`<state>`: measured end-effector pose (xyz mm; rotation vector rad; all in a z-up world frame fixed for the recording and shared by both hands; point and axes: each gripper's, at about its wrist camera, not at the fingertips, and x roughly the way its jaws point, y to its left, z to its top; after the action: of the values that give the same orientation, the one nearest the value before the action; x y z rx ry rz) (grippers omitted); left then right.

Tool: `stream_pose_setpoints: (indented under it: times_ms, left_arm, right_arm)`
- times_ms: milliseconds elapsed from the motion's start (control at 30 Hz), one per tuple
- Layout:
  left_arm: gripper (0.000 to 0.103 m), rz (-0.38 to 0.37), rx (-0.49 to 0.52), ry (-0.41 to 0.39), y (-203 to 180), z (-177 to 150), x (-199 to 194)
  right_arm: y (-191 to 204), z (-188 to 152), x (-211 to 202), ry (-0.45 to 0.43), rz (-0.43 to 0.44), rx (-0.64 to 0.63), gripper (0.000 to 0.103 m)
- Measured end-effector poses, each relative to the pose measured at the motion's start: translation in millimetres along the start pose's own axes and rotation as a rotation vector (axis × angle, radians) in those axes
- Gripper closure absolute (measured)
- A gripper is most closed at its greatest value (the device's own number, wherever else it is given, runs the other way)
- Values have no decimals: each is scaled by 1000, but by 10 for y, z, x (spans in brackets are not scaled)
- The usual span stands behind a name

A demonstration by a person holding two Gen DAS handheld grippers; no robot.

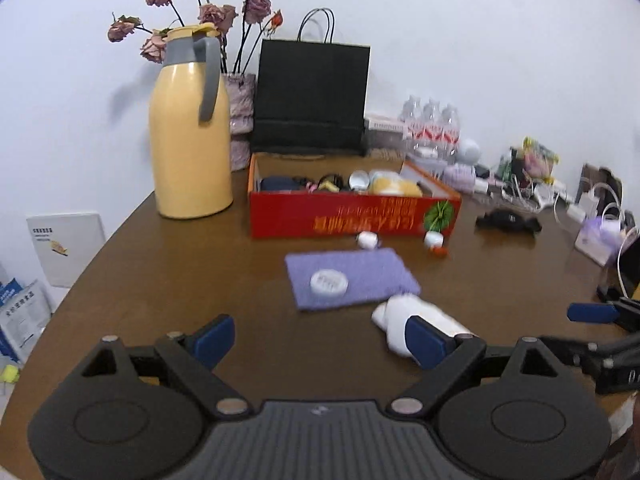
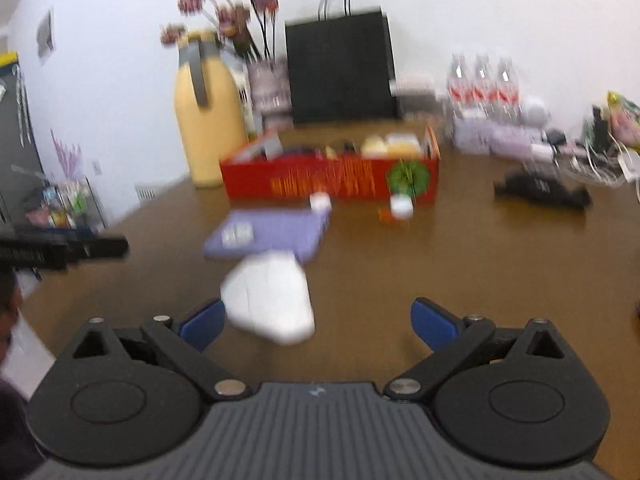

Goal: Organize objects
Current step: 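Withdraw both open tools from the box back over the table, then grasp a white cap with the left tool while the right grasps another white cap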

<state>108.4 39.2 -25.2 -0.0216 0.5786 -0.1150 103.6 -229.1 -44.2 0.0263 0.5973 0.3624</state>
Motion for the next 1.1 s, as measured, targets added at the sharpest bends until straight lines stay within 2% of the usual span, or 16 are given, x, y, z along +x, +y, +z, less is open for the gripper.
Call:
stream_pose_setpoints:
  times_ms: [67,167,367,500,567,700,767,800,900,1067,1100]
  left_arm:
    - [11,7,-8,8,19,-20,-12]
    - [11,-8,-12,5,8,-21,-3]
    - [11,-46,14,17,-71,21,214]
    - [13,-36,11,56,-31,100,497]
    - [13,-37,23,53,-28,243,684]
    - [13,-144,46,-1,-82,591,1145]
    - [22,-163,37,30,-132,761,1518]
    - [30,-155,35,49,-172,828,1680]
    - [33,-101,40,80,-285,959,2155]
    - [39,-170,-36,165,-340,981,2575]
    - [43,-167,-26,166,-364,979,2615]
  right_arm:
    - [17,-83,-42,22,0,3,1]
    - [25,-95,-65,-3,-5,12,1]
    - [-5,-44,135,1,-40,21,4]
    - [-109,67,365,8,-53,-12,8]
    - [-189,205,525,10,-69,-39,14]
    - [-388,603,917,-31,-71,-77,22]
    - [-483,792,1168,-22,-71,-70,27]
    - [-527,882,1294,-23,-70,-70,27]
    - [-689,1084,1640,-13,-82,-44,30]
    - [-854,1111,2086,30,-97,8,44]
    - [-867,1066,2141,36,-97,16,52]
